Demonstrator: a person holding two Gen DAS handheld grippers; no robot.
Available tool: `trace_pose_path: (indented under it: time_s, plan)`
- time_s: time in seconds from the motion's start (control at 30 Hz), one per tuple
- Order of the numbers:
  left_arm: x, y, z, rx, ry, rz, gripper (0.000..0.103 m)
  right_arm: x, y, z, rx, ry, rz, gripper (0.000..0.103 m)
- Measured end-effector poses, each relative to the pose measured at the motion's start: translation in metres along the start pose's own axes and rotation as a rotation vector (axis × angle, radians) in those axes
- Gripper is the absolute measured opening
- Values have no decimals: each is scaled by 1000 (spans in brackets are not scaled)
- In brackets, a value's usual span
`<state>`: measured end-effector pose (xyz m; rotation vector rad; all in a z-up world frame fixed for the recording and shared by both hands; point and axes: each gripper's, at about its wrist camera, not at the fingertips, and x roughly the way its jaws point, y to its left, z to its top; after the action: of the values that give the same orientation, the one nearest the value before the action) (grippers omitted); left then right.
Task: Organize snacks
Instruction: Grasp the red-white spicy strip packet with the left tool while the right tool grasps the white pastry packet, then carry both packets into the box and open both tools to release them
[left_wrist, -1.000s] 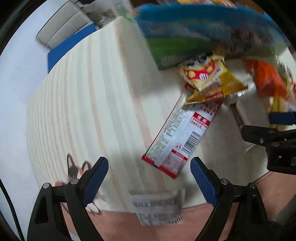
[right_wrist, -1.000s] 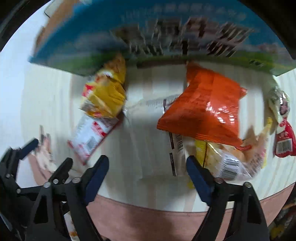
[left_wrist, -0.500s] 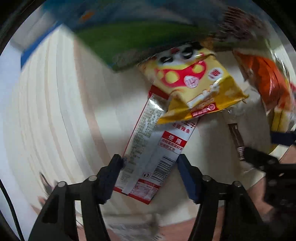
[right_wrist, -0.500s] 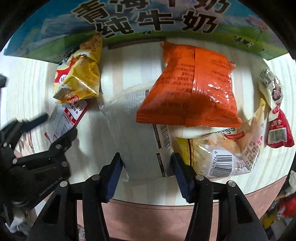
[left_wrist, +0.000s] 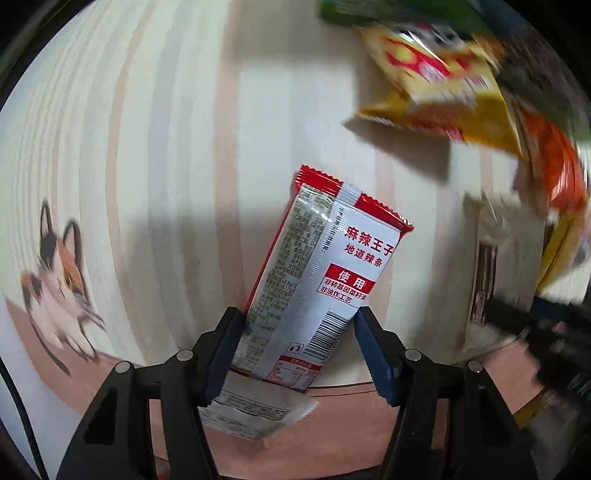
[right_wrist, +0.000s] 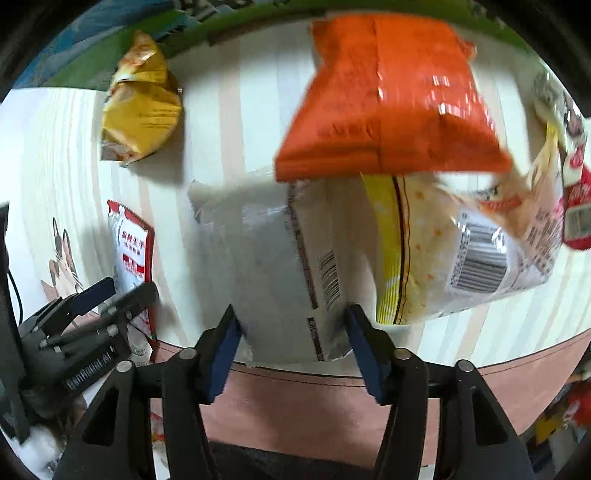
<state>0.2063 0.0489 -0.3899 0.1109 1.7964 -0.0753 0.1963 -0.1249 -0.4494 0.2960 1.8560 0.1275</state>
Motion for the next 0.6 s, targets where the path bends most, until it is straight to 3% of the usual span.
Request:
trace_pose_path:
  time_s: [0.13, 0.23, 0.37, 0.6]
  plan:
    - [-5, -25, 12, 95, -19, 44, 64, -1, 2, 6, 17, 9, -4, 69]
    - [-6, -39, 12, 114, -31, 43, 56, -2, 17, 16, -18, 1, -67, 69]
    - [-8, -48, 8, 90, -61, 57, 49, 1, 48, 8, -85, -71, -180, 58]
    - [-18, -57, -6, 16, -85, 14, 43, -8, 40, -2, -50, -125, -125, 57]
